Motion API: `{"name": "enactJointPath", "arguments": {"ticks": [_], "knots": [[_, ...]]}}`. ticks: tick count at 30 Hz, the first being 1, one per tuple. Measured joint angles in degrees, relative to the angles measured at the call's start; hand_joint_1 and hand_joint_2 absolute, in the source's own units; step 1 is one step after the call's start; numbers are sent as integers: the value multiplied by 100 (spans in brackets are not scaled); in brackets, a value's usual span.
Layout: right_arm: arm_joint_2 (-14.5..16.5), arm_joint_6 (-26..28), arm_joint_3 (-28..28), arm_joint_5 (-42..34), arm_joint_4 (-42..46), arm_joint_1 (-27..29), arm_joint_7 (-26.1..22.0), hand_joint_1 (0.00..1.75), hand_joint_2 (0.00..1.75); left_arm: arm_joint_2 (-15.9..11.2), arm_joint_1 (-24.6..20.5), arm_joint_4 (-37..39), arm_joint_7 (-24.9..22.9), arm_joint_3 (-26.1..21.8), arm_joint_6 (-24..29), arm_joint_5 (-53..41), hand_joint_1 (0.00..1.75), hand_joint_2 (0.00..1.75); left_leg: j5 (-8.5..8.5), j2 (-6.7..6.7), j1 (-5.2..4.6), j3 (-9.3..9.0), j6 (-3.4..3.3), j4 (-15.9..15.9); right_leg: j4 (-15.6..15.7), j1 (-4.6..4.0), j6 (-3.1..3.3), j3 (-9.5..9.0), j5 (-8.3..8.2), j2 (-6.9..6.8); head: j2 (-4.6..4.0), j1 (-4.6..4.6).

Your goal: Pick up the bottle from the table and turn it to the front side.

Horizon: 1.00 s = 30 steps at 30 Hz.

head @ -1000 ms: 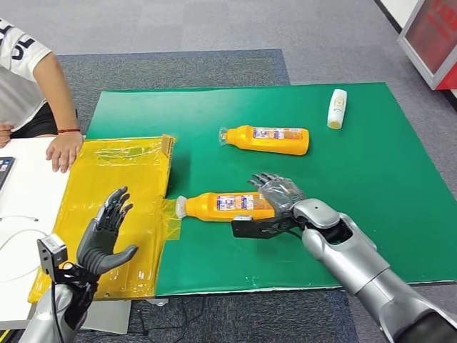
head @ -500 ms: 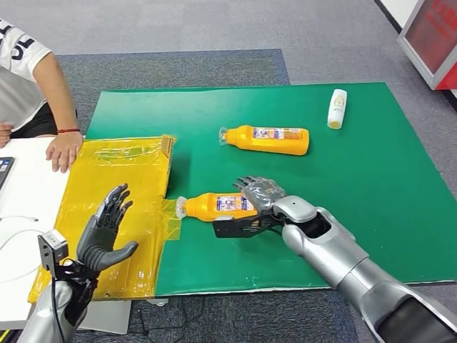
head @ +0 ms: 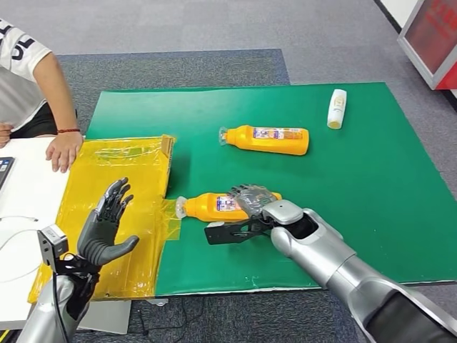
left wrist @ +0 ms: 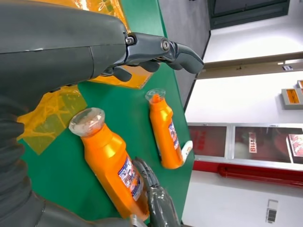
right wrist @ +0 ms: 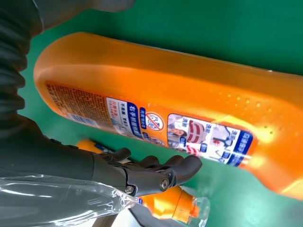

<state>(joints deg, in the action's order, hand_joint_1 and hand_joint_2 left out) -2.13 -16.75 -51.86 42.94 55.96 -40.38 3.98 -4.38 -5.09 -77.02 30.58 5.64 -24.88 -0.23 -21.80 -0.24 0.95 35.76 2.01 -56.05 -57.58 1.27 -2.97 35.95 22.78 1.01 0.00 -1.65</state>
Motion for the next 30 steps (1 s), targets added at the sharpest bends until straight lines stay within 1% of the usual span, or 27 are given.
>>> {"name": "enactJointPath", "arguments": {"ticks": [12, 21, 27, 30], "knots": [[155, 115, -178, 180, -339, -126, 247, 0, 175, 1, -2, 0, -3, -2, 46, 6, 0, 175, 0, 0, 0, 0, 0, 0, 0, 0, 0, 0, 0, 0, 0, 0], [196, 241, -150, 384, -475, -131, 573, 0, 175, 1, 20, 0, -47, -4, 50, 1, 0, 175, 0, 0, 0, 0, 0, 0, 0, 0, 0, 0, 0, 0, 0, 0], [224, 216, -110, 631, -582, -133, 803, 0, 175, 5, 48, -4, -93, -8, 52, -13, 0, 175, 0, 0, 0, 0, 0, 0, 0, 0, 0, 0, 0, 0, 0, -1], [238, 174, -96, 712, -649, -135, 836, 0, 175, 7, 53, -4, -112, -9, 53, -14, 0, 175, 0, 0, 0, 0, 0, 0, 0, 0, 0, 0, 0, 0, 0, -1]]}}
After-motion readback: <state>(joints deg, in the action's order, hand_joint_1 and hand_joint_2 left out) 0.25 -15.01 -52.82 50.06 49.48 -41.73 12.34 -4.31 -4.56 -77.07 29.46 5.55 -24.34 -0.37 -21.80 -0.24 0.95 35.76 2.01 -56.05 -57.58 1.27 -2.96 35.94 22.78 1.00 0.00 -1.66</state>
